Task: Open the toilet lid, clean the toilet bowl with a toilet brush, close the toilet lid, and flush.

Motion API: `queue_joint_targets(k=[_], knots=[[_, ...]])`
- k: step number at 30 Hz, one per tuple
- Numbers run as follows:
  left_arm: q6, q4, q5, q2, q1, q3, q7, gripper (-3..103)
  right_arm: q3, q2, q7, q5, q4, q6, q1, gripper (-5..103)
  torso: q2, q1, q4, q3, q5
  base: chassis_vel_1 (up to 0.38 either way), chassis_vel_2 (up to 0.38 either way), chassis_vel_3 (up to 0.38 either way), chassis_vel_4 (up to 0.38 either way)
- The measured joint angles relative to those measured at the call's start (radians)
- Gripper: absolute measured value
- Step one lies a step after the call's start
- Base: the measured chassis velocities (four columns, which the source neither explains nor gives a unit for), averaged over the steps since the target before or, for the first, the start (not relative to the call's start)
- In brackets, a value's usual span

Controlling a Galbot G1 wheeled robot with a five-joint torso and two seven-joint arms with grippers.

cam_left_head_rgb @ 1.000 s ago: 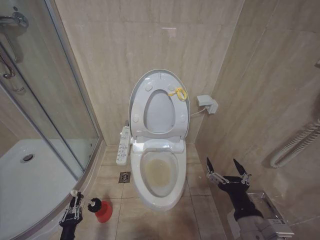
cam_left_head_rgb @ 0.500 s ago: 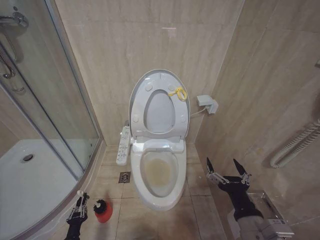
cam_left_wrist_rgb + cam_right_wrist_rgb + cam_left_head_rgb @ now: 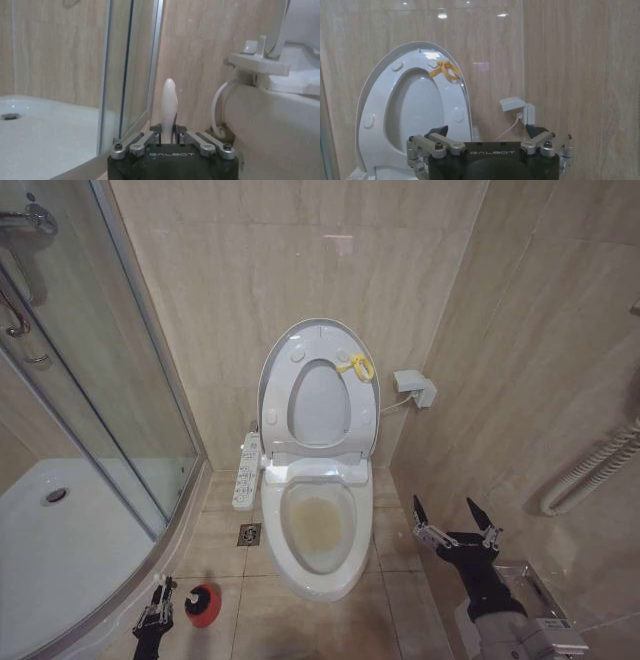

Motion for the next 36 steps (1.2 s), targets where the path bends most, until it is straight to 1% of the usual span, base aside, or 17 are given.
queue_joint_targets(k=[8, 12, 15, 16, 17, 19, 20, 21, 22, 23, 25, 26, 28, 29, 32, 33, 36], knots=[[-0.002, 0.086, 0.015, -0.009, -0.029, 0.012, -0.004, 18, 0.000, 0.000, 0.000, 0.000, 0.000, 0.000, 0.000, 100, 0.000, 0.000, -0.0001, 0.000, 0.0003, 0.000, 0.000, 0.000, 0.000], [-0.003, 0.111, 0.025, -0.016, -0.036, 0.018, -0.029, 18, 0.000, 0.000, 0.000, 0.000, 0.000, 0.000, 0.000, 100, 0.000, 0.000, -0.0001, 0.000, 0.0007, 0.000, 0.000, 0.000, 0.000], [-0.004, 0.113, 0.049, -0.018, -0.035, 0.028, -0.083, 18, 0.000, 0.000, 0.000, 0.000, 0.000, 0.000, 0.000, 100, 0.000, 0.000, -0.0001, 0.000, 0.0007, 0.000, 0.000, 0.000, 0.000], [-0.004, 0.102, 0.068, -0.021, -0.030, 0.032, -0.125, 18, 0.000, 0.000, 0.000, 0.000, 0.000, 0.000, 0.000, 100, 0.000, 0.000, -0.0001, 0.000, 0.0004, 0.000, 0.000, 0.000, 0.000], [-0.004, 0.102, 0.068, -0.021, -0.030, 0.032, -0.125, 18, 0.000, 0.000, 0.000, 0.000, 0.000, 0.000, 0.000, 100, 0.000, 0.000, -0.0001, 0.000, 0.0004, 0.000, 0.000, 0.000, 0.000], [-0.003, 0.073, 0.076, -0.025, -0.016, 0.035, -0.151, 15, 0.000, 0.000, 0.000, 0.000, 0.000, 0.000, 0.000, 100, 0.000, 0.000, 0.0000, 0.000, 0.0002, 0.000, 0.000, 0.000, 0.000], [0.004, 0.063, 0.079, -0.028, -0.007, 0.035, -0.159, 15, 0.000, 0.000, 0.000, 0.000, 0.000, 0.000, 0.000, 100, 0.000, 0.000, -0.0003, 0.000, -0.0007, 0.000, 0.000, 0.000, 0.000], [0.003, 0.054, 0.080, -0.029, -0.005, 0.034, -0.162, 15, 0.000, 0.000, -0.001, 0.000, 0.000, 0.000, 0.000, 100, 0.000, 0.000, 0.0016, 0.000, -0.0027, 0.000, 0.000, 0.000, 0.000], [0.003, 0.054, 0.080, -0.029, -0.005, 0.034, -0.162, 15, 0.000, 0.000, -0.001, 0.000, 0.000, 0.000, 0.000, 100, 0.000, 0.000, 0.0016, 0.000, -0.0027, 0.000, 0.000, 0.000, 0.000], [0.004, 0.045, 0.080, -0.029, -0.005, 0.032, -0.167, 15, 0.000, 0.000, 0.000, 0.000, 0.000, 0.000, 0.000, 100, 0.000, 0.000, -0.0007, 0.000, -0.0005, 0.000, 0.000, 0.000, 0.000], [0.003, 0.034, 0.081, -0.029, -0.001, 0.028, -0.175, 15, 0.000, 0.000, 0.000, 0.000, 0.000, 0.000, 0.000, 100, 0.000, 0.000, -0.0001, 0.000, 0.0003, 0.000, 0.000, 0.000, 0.000], [0.003, 0.027, 0.084, -0.029, 0.004, 0.024, -0.179, 42, 0.000, 0.000, 0.000, 0.000, 0.000, 0.000, 0.000, 100, 0.000, 0.000, 0.0002, 0.000, -0.0010, 0.000, 0.000, 0.000, 0.000], [0.003, 0.021, 0.085, -0.029, 0.006, 0.022, -0.180, 42, 0.000, 0.000, 0.000, 0.000, 0.000, 0.000, 0.000, 100, 0.000, 0.000, -0.0003, 0.000, -0.0008, 0.000, 0.000, 0.000, 0.000], [0.003, 0.010, 0.088, -0.026, 0.011, 0.015, -0.182, 42, 0.000, 0.000, 0.000, 0.000, 0.000, 0.000, 0.000, 100, 0.000, 0.000, -0.0001, 0.000, 0.0003, 0.000, 0.000, 0.000, 0.000], [0.003, -0.012, 0.089, -0.026, 0.023, 0.010, -0.185, 42, 0.000, 0.000, 0.000, 0.000, 0.000, 0.000, 0.000, 100, 0.000, 0.000, 0.0001, 0.000, -0.0005, 0.000, 0.000, 0.000, 0.000], [0.003, -0.029, 0.092, -0.027, 0.031, 0.004, -0.188, 69, 0.000, 0.000, 0.000, 0.000, 0.000, 0.000, 0.000, 100, 0.000, 0.000, 0.0000, 0.000, -0.0004, 0.000, 0.000, 0.000, 0.000], [0.003, -0.076, 0.101, -0.031, 0.054, -0.007, -0.196, 69, 0.000, 0.000, 0.000, 0.000, 0.000, 0.000, 0.000, 100, 0.000, 0.000, 0.0000, 0.000, 0.0000, 0.000, 0.000, 0.000, 0.000]])
